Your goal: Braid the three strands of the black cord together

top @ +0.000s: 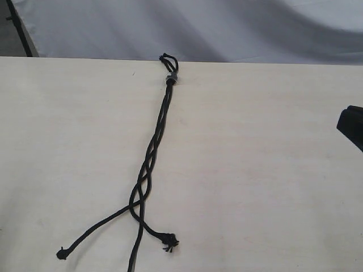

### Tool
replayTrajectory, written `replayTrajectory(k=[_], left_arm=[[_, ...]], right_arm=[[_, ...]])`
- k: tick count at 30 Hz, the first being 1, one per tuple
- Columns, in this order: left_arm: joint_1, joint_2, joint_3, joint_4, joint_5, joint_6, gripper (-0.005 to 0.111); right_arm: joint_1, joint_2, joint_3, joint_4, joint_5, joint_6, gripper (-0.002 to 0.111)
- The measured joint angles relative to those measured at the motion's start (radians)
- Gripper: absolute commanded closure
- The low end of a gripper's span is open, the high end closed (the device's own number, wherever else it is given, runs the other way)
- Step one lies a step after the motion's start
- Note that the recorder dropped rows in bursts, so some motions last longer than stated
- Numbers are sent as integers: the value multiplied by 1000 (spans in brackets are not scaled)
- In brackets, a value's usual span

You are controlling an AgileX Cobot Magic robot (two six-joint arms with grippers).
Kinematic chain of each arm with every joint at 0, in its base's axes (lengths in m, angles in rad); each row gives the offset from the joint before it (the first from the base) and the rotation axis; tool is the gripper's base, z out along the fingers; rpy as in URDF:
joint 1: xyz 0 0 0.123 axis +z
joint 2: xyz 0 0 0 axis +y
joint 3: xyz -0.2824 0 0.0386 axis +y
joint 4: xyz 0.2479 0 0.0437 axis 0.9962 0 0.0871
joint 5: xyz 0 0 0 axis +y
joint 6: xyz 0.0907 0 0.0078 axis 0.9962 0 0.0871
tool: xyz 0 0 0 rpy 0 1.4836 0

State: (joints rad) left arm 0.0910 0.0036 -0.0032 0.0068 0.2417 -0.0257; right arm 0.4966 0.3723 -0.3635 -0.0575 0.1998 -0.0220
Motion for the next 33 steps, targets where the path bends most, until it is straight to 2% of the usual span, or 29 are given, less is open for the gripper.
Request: replayTrajectory(k=[25,33], left_arm=[[0,0,0,0,0,0,107],[0,0,0,0,0,0,107]], right_arm=[[0,-7,7,23,-5,7,108],[0,-96,247,39,-65,93,108]])
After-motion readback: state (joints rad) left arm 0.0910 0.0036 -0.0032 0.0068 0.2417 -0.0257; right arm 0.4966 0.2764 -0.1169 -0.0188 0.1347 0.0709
